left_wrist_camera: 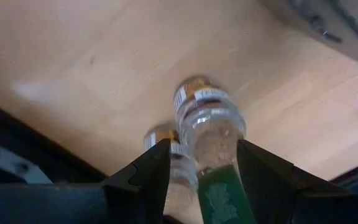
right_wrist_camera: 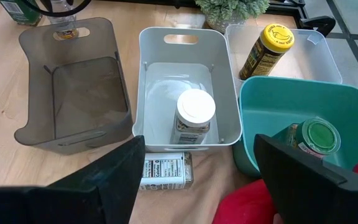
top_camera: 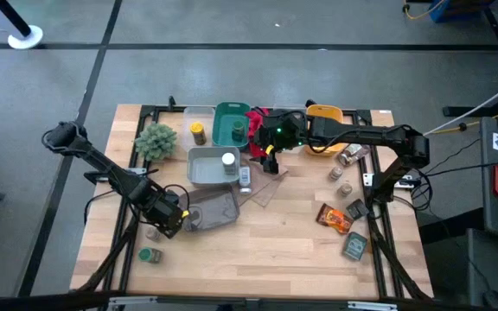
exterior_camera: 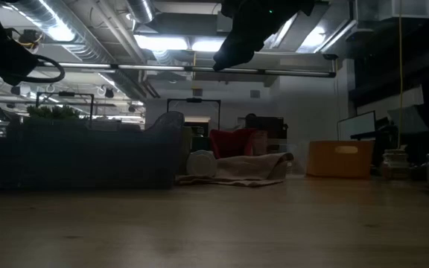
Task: Sort spices by type
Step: Put the brown seasoning bottle into the black bin
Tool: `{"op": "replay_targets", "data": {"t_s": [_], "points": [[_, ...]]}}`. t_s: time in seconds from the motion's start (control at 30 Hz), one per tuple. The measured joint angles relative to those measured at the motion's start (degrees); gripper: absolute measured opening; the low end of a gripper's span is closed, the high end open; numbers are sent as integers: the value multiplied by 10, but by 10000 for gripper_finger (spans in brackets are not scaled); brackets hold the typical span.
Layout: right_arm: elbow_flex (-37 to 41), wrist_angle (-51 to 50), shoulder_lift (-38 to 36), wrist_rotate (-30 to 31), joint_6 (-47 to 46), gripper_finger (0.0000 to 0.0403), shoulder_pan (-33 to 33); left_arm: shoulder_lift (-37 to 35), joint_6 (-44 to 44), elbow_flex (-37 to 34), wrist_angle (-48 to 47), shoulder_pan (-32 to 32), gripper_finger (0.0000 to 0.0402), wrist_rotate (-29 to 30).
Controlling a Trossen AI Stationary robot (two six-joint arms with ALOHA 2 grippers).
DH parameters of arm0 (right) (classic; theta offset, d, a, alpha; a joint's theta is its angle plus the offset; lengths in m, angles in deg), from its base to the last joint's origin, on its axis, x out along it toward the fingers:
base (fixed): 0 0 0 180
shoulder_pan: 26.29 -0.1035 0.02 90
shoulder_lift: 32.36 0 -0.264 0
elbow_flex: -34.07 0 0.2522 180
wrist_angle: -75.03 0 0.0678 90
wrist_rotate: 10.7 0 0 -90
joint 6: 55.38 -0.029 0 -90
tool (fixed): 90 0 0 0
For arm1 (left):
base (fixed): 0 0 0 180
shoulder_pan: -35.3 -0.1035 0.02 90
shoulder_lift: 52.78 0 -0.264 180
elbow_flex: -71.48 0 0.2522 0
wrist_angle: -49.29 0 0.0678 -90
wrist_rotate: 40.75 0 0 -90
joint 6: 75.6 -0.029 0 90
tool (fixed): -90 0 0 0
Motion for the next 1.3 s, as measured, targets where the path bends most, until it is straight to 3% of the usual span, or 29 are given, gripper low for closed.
{"op": "replay_targets", "data": {"t_s": [0.33,1.03,1.3], "points": [[0,0,0,0,0,301,0,0,-1,0,2,-2,169,-17],[0,0,0,0,0,301,1,0,20,0,26,-2,169,8],[0,-1,0,0,0,301,1,0,37,-28,54,-2,169,7]]}}
